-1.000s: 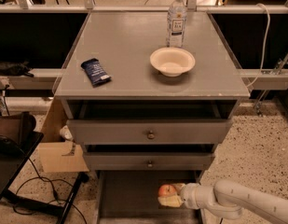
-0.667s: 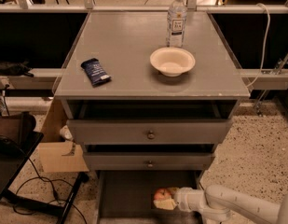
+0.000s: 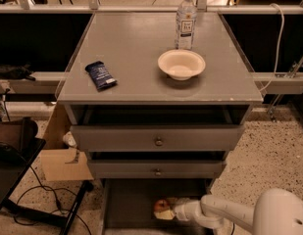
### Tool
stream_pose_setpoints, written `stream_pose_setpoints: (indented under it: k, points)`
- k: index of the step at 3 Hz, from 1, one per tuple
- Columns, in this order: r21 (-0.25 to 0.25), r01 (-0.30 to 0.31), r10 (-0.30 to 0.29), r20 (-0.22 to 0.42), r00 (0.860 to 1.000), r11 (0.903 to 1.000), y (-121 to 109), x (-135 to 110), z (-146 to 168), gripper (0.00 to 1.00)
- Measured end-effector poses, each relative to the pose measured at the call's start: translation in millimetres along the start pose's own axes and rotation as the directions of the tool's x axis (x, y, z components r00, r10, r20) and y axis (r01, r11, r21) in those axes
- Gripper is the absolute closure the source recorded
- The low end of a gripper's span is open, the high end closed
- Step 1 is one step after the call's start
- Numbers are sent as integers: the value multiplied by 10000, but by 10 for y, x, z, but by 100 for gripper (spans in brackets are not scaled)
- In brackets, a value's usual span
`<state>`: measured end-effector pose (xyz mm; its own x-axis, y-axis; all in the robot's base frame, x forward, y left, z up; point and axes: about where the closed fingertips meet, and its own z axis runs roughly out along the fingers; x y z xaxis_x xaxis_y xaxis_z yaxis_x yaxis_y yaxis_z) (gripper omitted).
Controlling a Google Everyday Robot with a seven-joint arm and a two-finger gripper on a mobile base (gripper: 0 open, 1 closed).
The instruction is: Place apple into bottom drawer
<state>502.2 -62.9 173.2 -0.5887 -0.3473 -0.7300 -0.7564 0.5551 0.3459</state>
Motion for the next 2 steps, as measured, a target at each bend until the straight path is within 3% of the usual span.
stream_pose_setpoints:
  k: [2]
  points:
    - [185,110,-113,175,9998,9998,-92,277,399,100]
